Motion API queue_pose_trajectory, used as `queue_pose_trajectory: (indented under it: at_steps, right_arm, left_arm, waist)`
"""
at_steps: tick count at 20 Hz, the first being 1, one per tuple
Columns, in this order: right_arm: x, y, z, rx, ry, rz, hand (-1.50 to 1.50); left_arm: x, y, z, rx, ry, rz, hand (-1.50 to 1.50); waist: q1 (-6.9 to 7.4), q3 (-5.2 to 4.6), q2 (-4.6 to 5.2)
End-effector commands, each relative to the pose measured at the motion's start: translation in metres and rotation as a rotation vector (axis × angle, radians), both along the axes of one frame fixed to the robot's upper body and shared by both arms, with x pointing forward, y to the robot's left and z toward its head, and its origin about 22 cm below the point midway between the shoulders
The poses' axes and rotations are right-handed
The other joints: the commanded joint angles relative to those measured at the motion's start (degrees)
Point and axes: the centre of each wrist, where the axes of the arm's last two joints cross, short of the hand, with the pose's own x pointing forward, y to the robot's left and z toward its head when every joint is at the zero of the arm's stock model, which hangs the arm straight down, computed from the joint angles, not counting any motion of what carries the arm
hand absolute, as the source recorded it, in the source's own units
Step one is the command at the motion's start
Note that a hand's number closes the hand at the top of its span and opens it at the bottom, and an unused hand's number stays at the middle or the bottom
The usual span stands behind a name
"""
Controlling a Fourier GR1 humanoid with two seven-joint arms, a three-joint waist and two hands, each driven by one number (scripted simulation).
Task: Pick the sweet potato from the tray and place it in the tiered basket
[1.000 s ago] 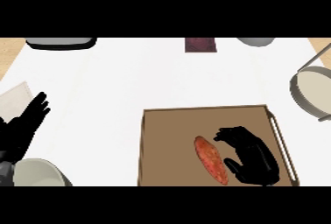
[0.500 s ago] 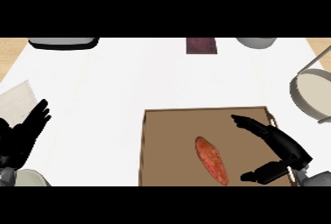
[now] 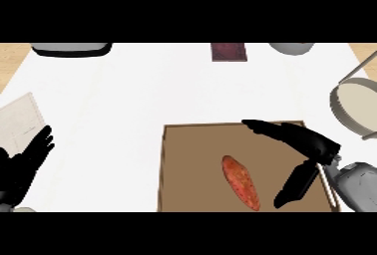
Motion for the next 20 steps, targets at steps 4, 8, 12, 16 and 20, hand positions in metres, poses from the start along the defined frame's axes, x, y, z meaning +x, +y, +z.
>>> queue_pose_trajectory:
  at_steps: [4, 8, 12, 16, 20]
  right_arm:
    - [0.016, 0.032, 0.031, -0.11, 0.107, 0.104, -1.5]
    - [0.015, 0.036, 0.028, -0.191, 0.162, 0.119, -1.5]
    - [0.015, 0.02, 0.046, -0.279, 0.156, 0.096, -1.5]
    - [0.034, 0.012, 0.024, -0.305, 0.177, 0.056, -1.5]
    - [0.017, 0.004, 0.006, -0.277, 0.212, 0.08, -1.5]
  left_arm:
    - [-0.001, -0.031, -0.019, -0.05, -0.033, 0.011, 0.0]
    - [0.021, -0.021, -0.016, -0.034, 0.0, 0.021, 0.0]
    - [0.007, -0.001, -0.011, -0.031, 0.01, 0.013, 0.0]
    - [0.002, -0.012, -0.013, -0.051, -0.012, 0.019, 0.0]
    - [0.0, -0.026, -0.001, -0.041, -0.015, 0.028, 0.0]
  waist:
    - [-0.25, -0.55, 0.19]
    - [-0.99, -0.54, 0.27]
    - [-0.93, -0.53, 0.14]
    - [-0.28, -0.48, 0.25]
    - [-0.53, -0.45, 0.12]
